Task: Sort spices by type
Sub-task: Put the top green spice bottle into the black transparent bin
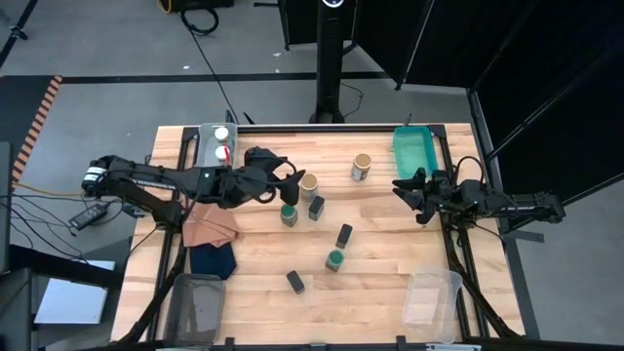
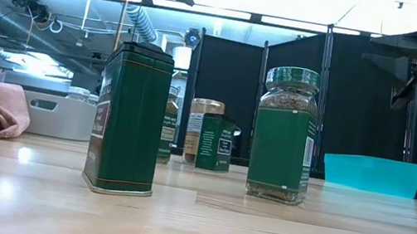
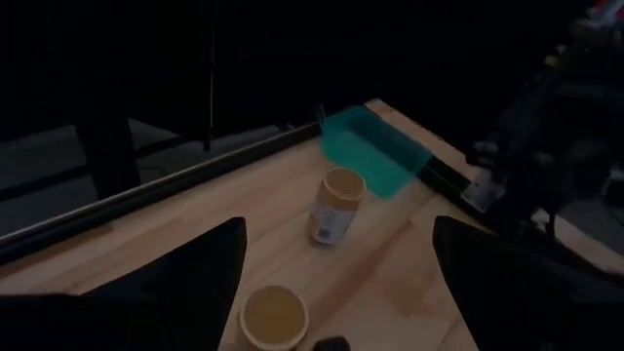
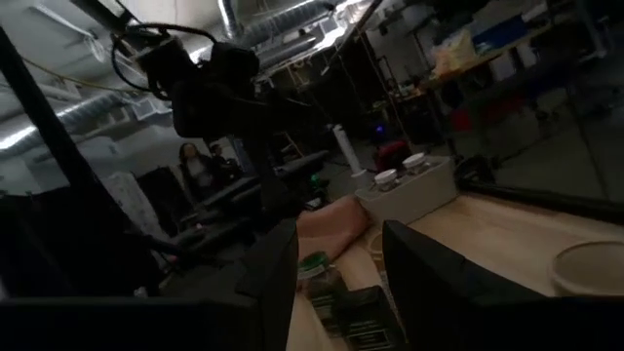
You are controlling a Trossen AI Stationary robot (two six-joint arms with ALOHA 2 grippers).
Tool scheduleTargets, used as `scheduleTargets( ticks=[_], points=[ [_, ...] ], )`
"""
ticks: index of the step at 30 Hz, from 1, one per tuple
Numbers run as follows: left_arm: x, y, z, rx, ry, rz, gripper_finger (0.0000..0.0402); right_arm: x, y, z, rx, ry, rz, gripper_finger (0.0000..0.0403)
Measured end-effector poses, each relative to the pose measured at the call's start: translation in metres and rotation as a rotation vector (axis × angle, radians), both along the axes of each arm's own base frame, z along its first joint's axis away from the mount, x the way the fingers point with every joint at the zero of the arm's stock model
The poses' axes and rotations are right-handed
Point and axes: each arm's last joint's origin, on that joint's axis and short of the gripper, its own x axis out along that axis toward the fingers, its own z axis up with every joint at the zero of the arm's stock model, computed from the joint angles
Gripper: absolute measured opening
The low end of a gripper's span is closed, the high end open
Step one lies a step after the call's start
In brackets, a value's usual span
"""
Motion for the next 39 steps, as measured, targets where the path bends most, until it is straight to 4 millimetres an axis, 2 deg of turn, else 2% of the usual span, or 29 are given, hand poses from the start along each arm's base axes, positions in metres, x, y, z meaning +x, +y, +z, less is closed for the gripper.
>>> scheduleTargets(
  ticks=[4, 10, 15, 22, 29, 32, 36, 39],
  points=[
    [-0.001, -0.018, -0.001, 0.000, 0.028, -0.124, 0.0335, 0.000, 0.002, 0.000, 0.029, -0.008, 0.063, 0.0160],
    [-0.010, -0.062, -0.009, -0.034, 0.135, -0.428, 0.0335, 0.001, 0.004, 0.000, 0.111, -0.022, 0.151, 0.0160],
    [-0.024, -0.080, -0.025, -0.081, 0.279, -0.436, 0.0335, 0.001, 0.004, 0.000, 0.213, -0.039, 0.182, 0.0160],
    [-0.031, -0.099, -0.023, -0.098, 0.235, -0.442, 0.0335, 0.000, 0.009, 0.006, 0.344, -0.099, 0.327, 0.0160],
    [-0.031, -0.107, -0.017, -0.127, 0.144, -0.447, 0.0335, -0.013, 0.014, 0.038, 0.261, -0.439, 0.418, 0.0160],
    [-0.028, -0.108, -0.012, -0.135, 0.081, -0.444, 0.0335, -0.019, 0.014, 0.055, 0.204, -0.515, 0.420, 0.0160],
    [-0.024, -0.110, -0.004, -0.121, 0.004, -0.453, 0.0335, -0.024, 0.016, 0.085, 0.127, -0.567, 0.413, 0.0160],
    [-0.022, -0.111, 0.000, -0.115, -0.042, -0.455, 0.0335, -0.026, 0.017, 0.116, 0.055, -0.603, 0.399, 0.0160]
  ],
)
